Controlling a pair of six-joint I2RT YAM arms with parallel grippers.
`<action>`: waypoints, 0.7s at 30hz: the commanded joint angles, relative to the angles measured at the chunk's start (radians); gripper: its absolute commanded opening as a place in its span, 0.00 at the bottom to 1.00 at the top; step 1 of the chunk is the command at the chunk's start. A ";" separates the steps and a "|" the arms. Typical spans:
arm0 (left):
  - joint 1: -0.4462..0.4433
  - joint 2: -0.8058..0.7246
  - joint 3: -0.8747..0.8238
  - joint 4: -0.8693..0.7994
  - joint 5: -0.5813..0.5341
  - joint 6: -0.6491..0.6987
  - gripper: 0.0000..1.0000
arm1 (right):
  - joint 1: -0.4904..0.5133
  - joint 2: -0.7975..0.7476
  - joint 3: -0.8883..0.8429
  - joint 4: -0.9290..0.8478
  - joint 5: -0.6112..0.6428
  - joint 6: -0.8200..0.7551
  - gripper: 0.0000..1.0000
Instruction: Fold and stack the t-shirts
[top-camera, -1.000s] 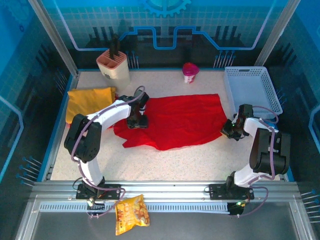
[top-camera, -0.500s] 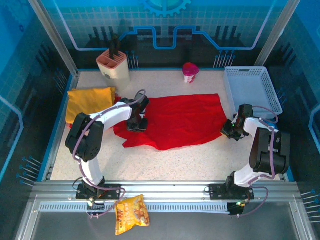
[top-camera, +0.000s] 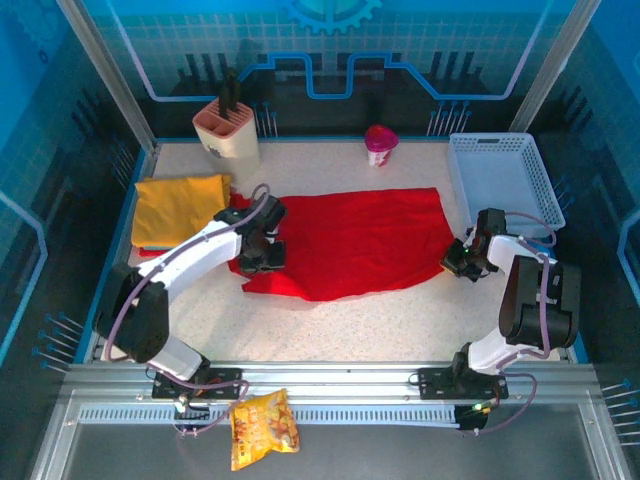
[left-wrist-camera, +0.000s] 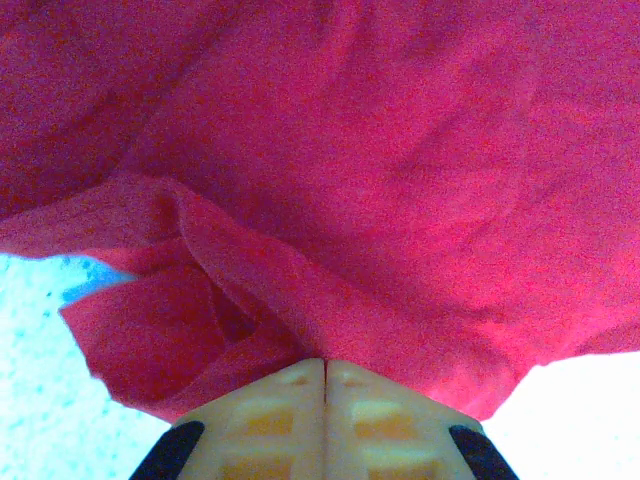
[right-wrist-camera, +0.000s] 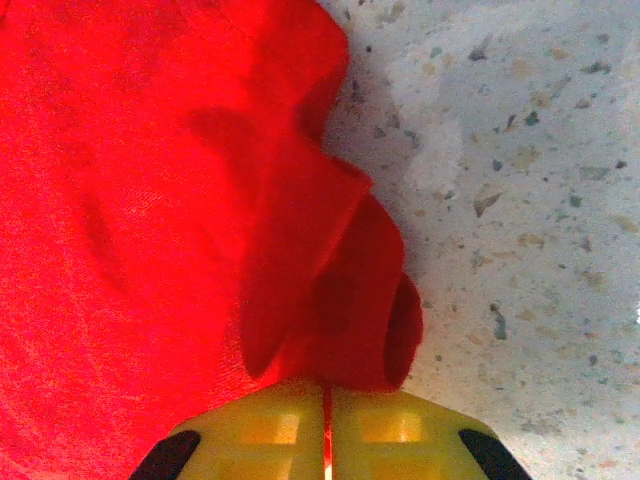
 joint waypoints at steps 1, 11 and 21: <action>-0.026 -0.051 -0.046 -0.077 0.021 -0.094 0.00 | -0.017 0.014 0.005 0.005 -0.020 -0.007 0.10; -0.176 -0.234 -0.219 -0.084 -0.028 -0.276 0.00 | -0.017 0.012 0.003 0.008 -0.022 -0.006 0.10; -0.178 -0.350 -0.321 -0.029 -0.019 -0.379 0.00 | -0.017 0.018 0.004 0.011 -0.028 -0.006 0.10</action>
